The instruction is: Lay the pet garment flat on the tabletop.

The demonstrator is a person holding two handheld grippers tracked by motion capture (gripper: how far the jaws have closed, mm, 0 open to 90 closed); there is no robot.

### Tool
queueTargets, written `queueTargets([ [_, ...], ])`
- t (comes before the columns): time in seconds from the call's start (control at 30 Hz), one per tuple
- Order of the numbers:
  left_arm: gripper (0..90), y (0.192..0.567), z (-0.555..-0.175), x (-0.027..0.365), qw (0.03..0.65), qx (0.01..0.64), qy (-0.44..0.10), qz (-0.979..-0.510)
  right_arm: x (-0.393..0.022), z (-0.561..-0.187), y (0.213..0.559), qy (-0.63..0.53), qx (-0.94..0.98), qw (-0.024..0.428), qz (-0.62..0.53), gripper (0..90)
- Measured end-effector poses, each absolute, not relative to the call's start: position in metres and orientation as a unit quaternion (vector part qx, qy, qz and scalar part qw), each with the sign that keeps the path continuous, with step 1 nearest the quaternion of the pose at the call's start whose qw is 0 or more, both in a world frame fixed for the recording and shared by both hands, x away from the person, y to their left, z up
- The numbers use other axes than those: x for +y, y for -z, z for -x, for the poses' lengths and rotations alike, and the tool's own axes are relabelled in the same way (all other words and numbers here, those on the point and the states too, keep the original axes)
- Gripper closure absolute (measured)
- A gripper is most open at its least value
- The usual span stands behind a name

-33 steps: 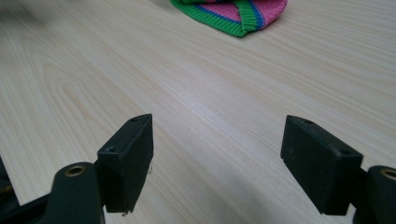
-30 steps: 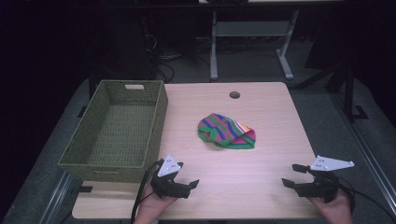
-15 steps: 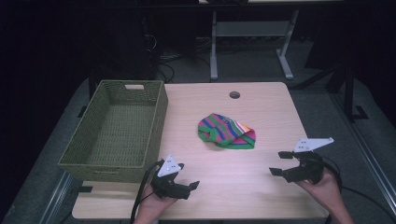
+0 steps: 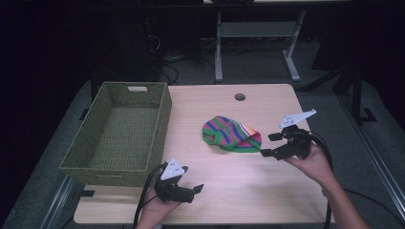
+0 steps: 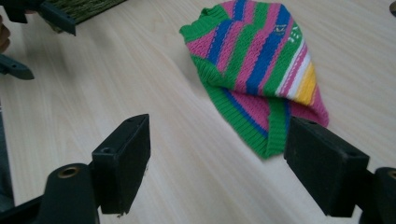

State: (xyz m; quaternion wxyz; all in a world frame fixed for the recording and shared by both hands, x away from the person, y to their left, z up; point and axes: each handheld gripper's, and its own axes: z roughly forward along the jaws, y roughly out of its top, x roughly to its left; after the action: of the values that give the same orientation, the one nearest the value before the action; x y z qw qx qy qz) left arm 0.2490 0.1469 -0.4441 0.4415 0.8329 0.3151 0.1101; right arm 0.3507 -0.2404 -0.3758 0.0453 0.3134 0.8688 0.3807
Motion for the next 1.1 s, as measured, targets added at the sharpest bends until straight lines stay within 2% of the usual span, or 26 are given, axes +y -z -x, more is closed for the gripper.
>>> queueTargets([
  [0.37, 15.9, 0.443, -0.251, 0.152, 0.443, 0.313, -0.112, -0.833, -0.211, -0.386, 0.371, -0.342, 0.89, 0.039, -0.301, 22.5],
  [0.63, 15.9, 0.442, -0.253, 0.154, 0.442, 0.314, -0.113, -0.833, -0.185, -0.402, 0.368, -0.315, 0.905, 0.046, -0.281, 22.5],
  [1.1, 15.9, 0.441, -0.252, 0.153, 0.445, 0.309, -0.116, -0.832, -0.162, -0.426, 0.372, -0.297, 0.912, 0.047, -0.278, 23.8],
])
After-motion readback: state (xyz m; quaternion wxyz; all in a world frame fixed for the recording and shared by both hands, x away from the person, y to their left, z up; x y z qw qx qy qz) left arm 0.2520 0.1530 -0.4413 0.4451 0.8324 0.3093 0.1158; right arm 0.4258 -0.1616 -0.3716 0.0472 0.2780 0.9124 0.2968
